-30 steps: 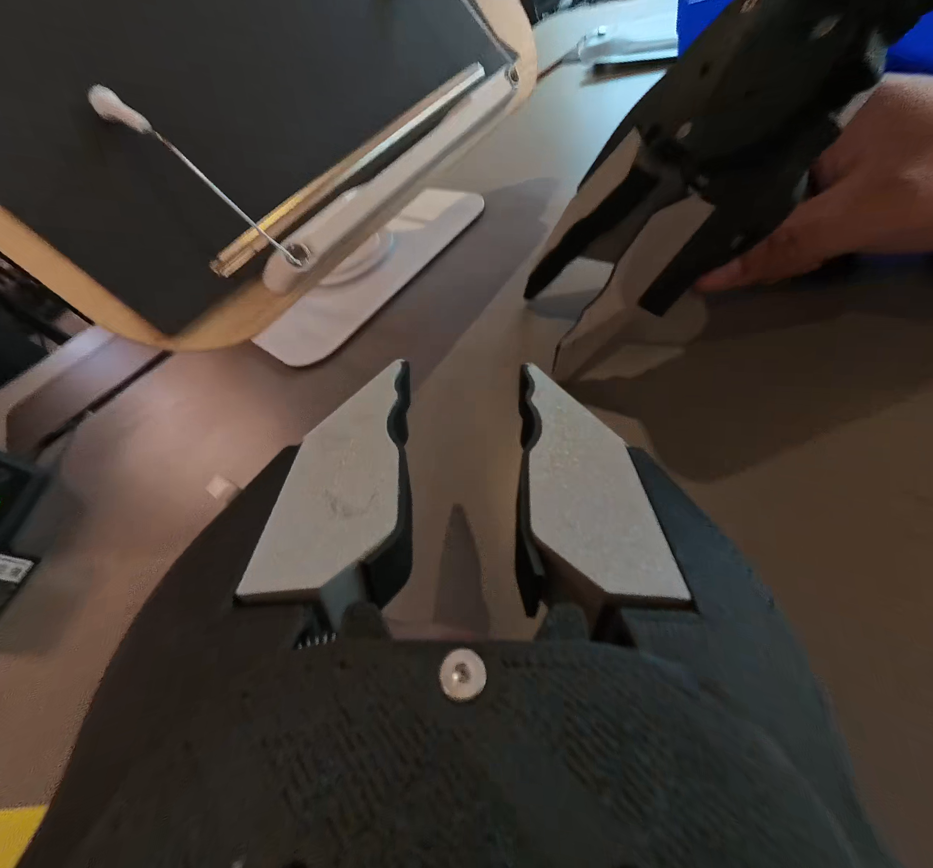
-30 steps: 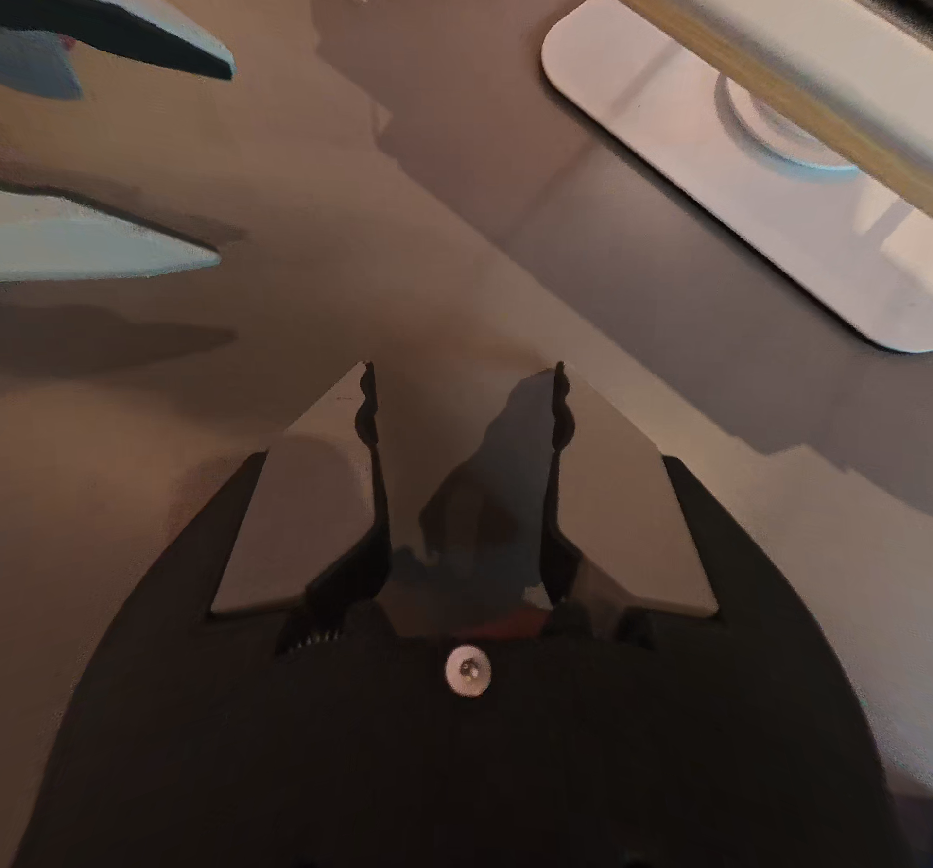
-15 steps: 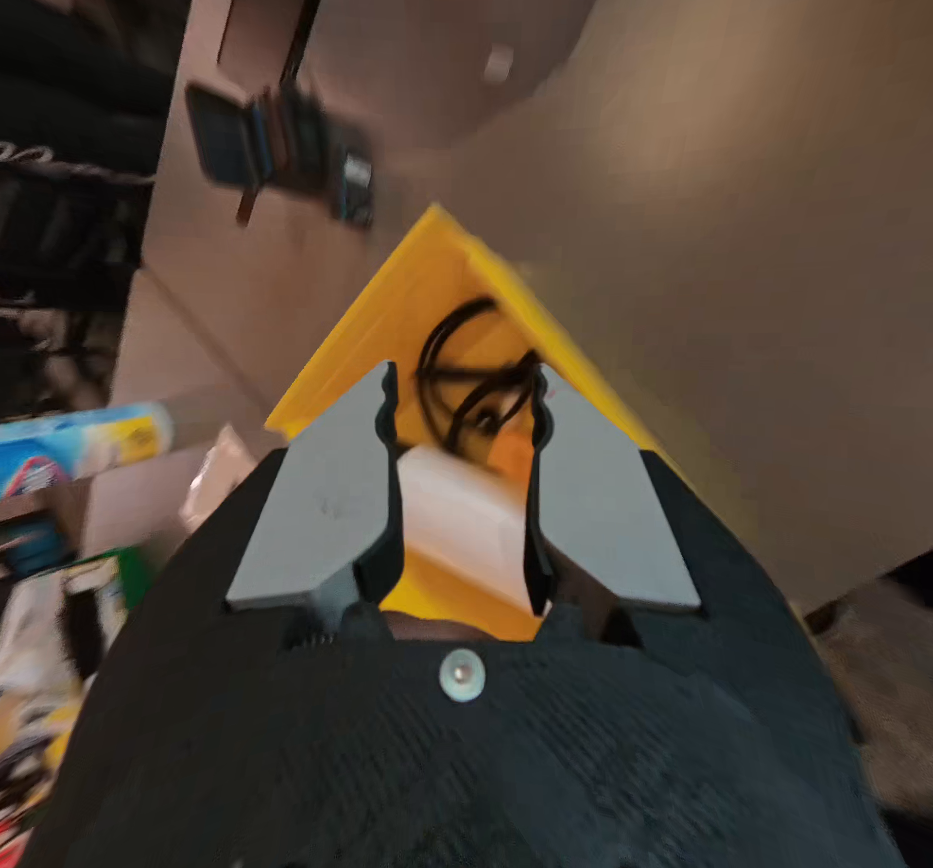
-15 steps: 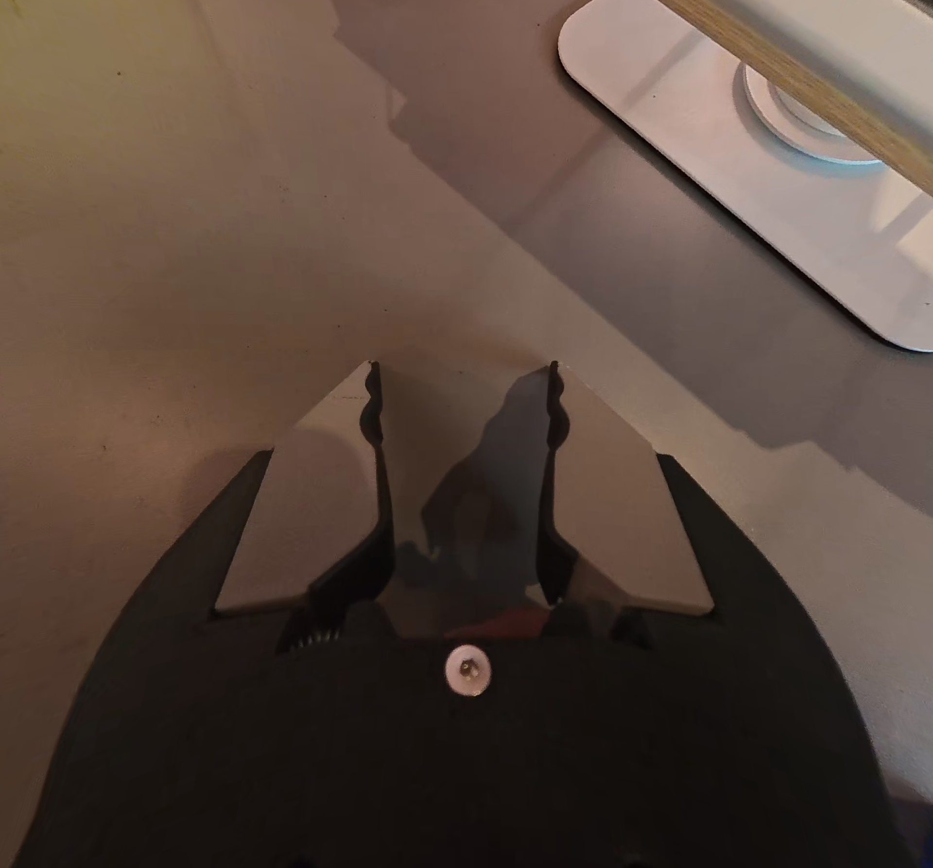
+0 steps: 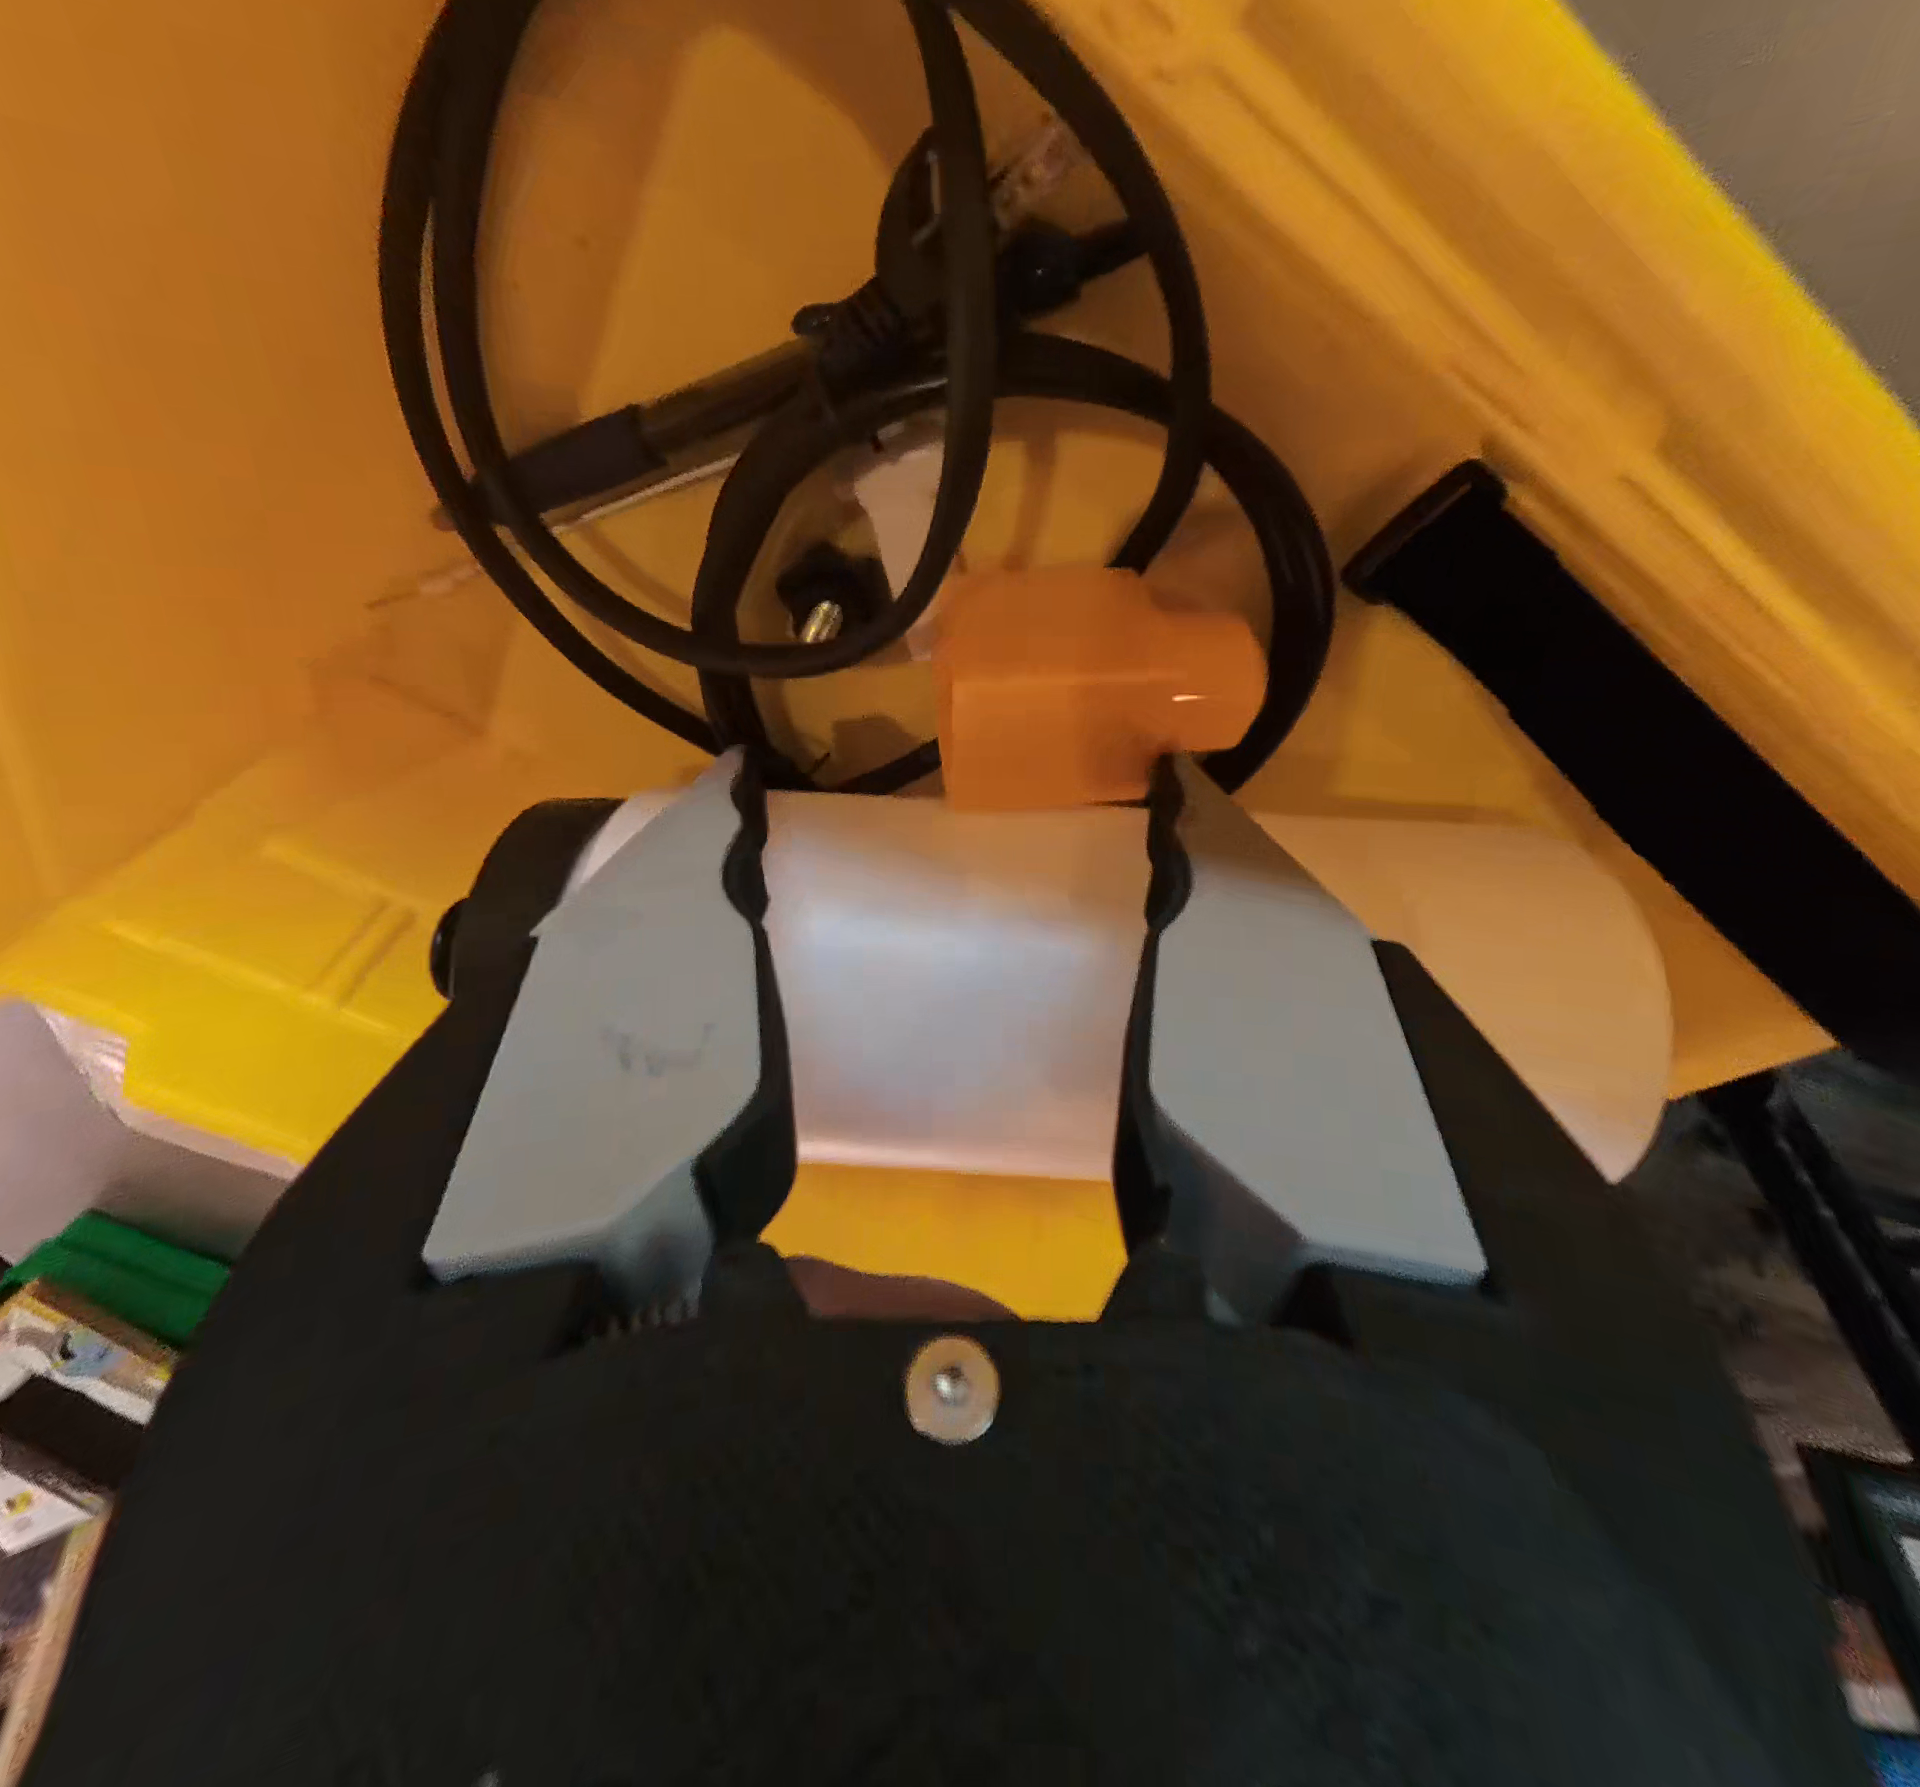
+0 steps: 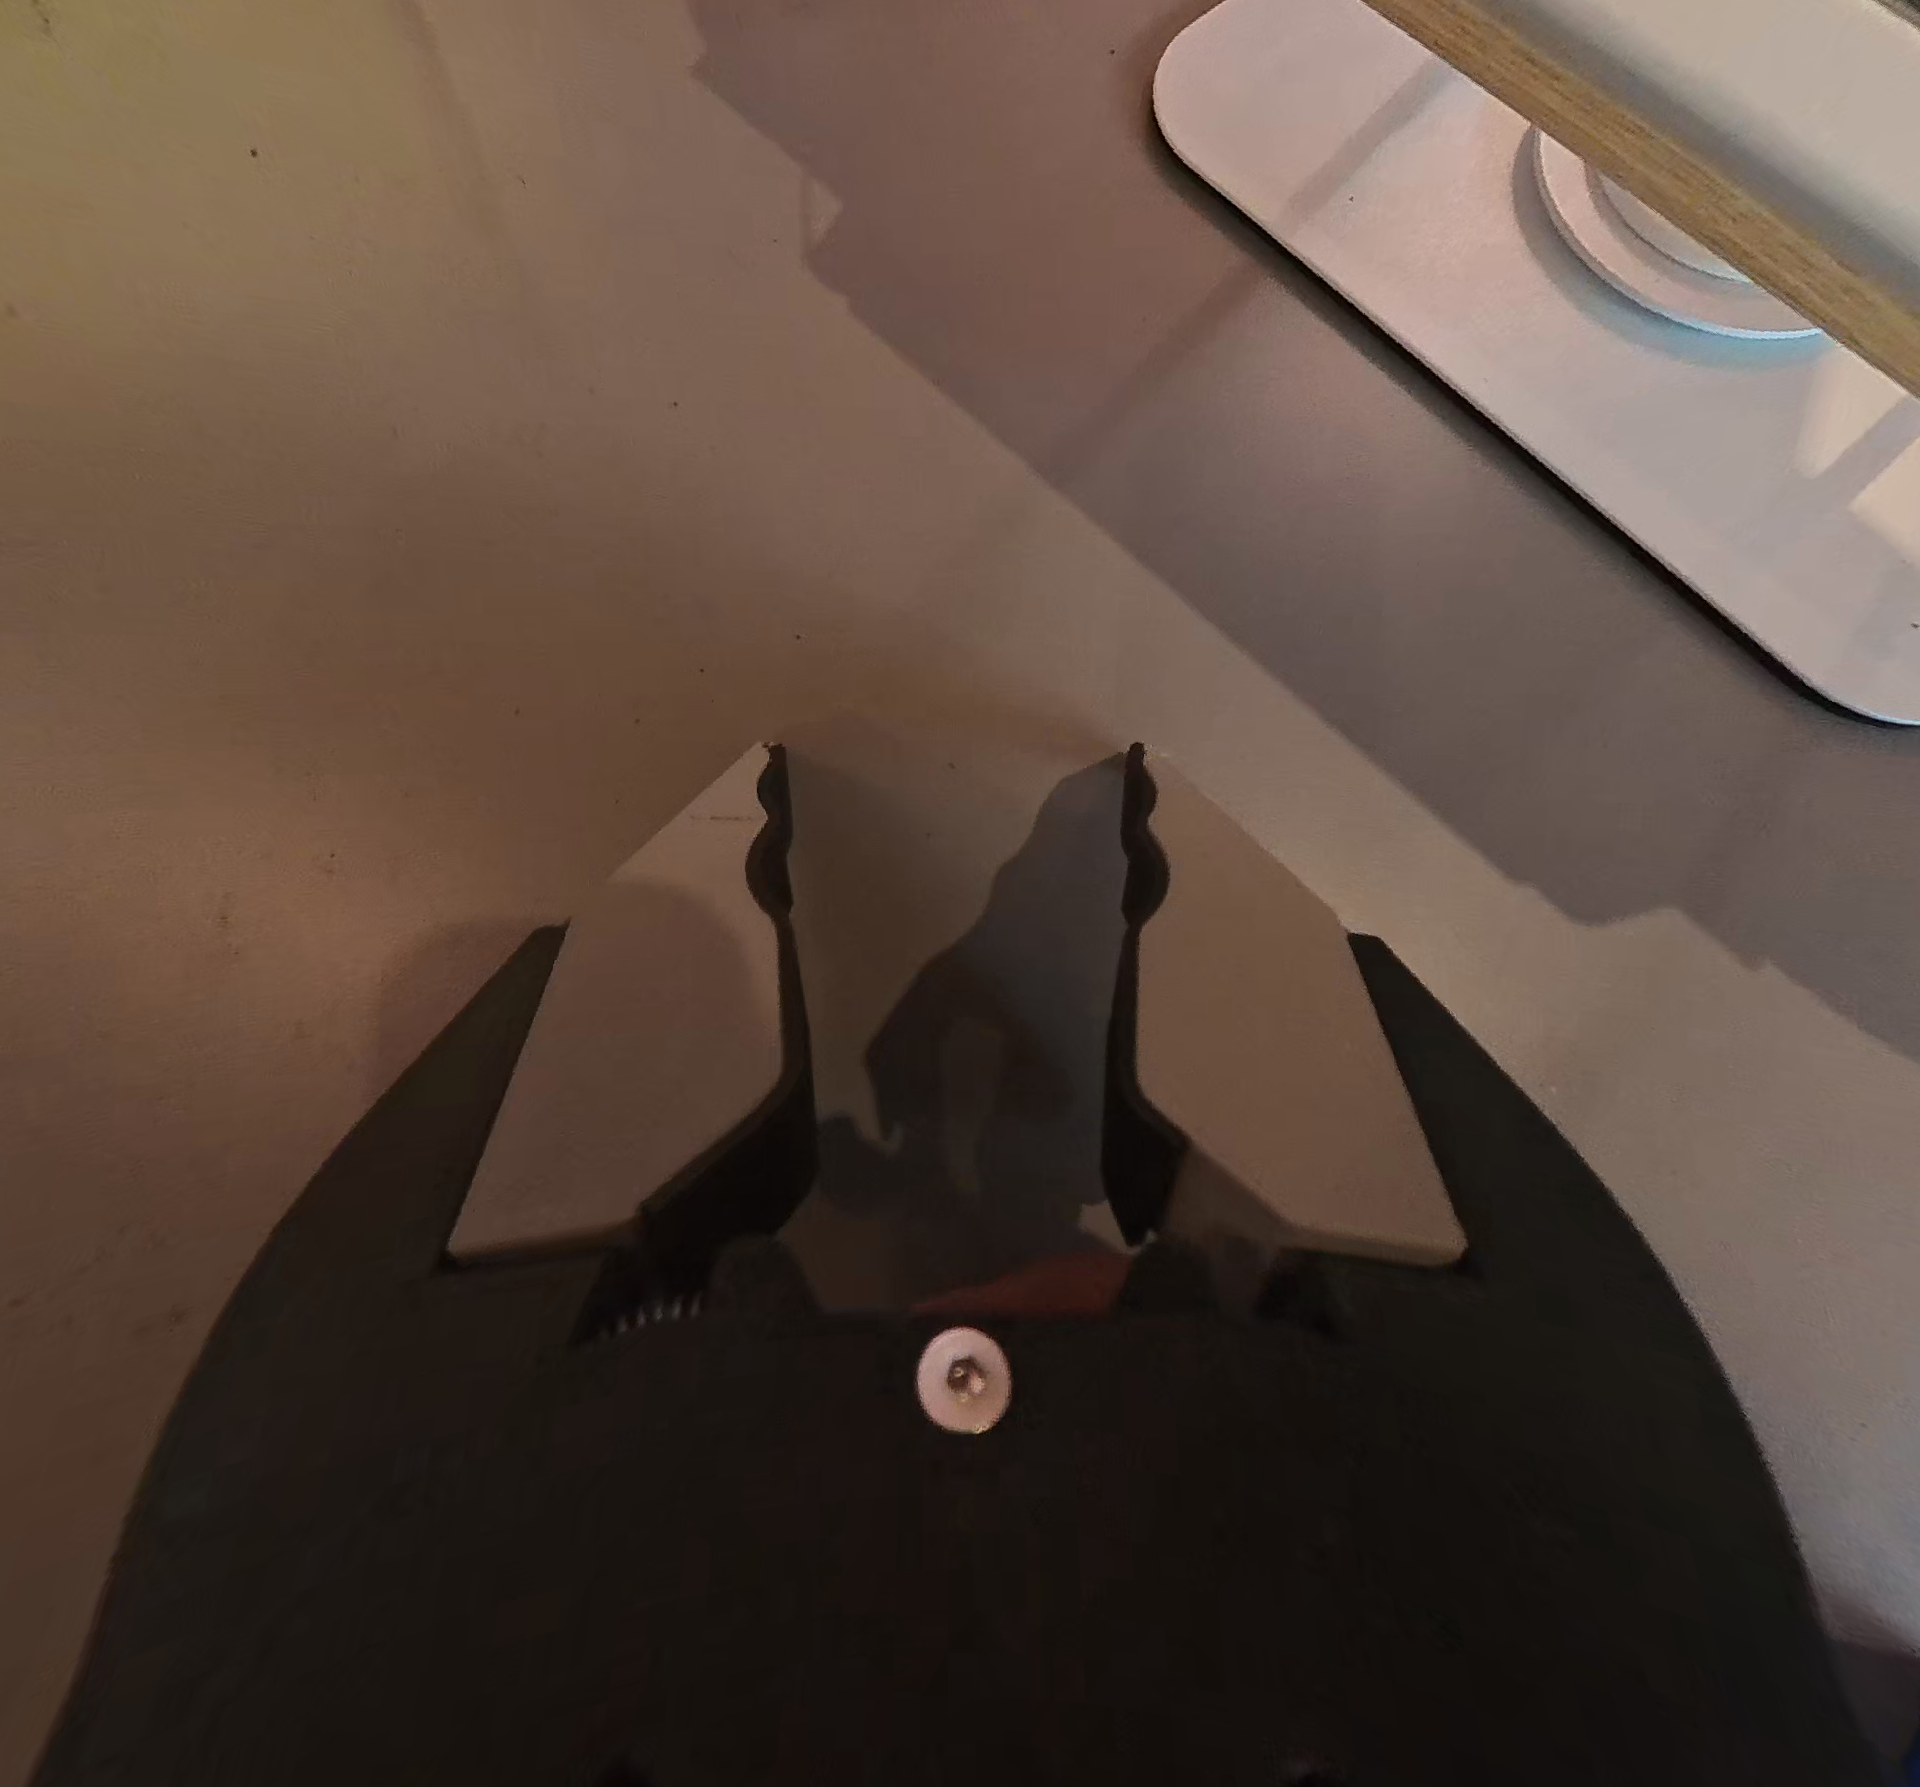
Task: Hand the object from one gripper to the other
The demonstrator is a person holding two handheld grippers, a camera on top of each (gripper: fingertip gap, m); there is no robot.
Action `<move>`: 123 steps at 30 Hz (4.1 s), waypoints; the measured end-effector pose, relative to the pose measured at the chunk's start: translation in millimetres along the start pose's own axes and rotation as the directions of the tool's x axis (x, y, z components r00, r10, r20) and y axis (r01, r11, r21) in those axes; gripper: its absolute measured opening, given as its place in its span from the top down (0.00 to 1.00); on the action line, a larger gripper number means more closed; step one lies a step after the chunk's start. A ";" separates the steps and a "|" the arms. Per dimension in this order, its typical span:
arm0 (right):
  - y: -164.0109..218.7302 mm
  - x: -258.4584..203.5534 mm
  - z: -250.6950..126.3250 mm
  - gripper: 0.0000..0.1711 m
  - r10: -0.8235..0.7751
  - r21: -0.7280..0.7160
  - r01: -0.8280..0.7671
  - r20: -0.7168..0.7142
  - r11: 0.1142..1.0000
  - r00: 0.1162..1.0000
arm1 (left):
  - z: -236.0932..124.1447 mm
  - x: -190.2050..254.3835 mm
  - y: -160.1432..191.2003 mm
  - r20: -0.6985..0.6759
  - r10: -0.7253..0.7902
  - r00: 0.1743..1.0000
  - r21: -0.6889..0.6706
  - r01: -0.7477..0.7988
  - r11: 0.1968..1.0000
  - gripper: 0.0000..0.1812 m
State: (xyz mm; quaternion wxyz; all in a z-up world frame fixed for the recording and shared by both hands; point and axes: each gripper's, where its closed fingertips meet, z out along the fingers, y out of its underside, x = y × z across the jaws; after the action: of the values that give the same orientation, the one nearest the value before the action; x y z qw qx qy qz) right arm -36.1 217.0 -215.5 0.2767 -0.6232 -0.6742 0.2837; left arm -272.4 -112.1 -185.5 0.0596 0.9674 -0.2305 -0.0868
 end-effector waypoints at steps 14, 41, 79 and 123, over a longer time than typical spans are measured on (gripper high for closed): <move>-0.9 -3.2 1.2 0.67 -0.019 0.002 0.019 0.011 1.000 1.000 | 2.5 20.2 3.1 -0.231 0.142 0.962 -0.218 -0.194 0.956 0.79; -19.1 -4.3 -17.6 0.69 -0.156 0.126 0.158 -0.023 0.979 0.987 | -151.4 32.5 -292.8 0.721 0.050 0.691 0.477 -0.548 0.687 0.80; -38.8 -48.6 -32.8 0.73 -0.211 0.341 0.138 0.185 0.930 0.960 | -96.5 103.3 -344.8 0.600 0.128 0.790 0.729 -0.606 0.320 0.64; -46.8 29.2 -62.7 0.73 0.129 0.491 -0.029 -0.170 0.871 0.977 | -109.6 -35.5 -284.3 -0.196 -0.611 0.767 0.979 0.185 -0.083 1.00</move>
State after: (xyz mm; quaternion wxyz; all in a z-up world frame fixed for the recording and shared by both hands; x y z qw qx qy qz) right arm -24.5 245.6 -137.9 0.4779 -0.5859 -0.5244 0.3917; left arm -158.3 164.4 -117.6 -0.6727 0.7325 0.0729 -0.0741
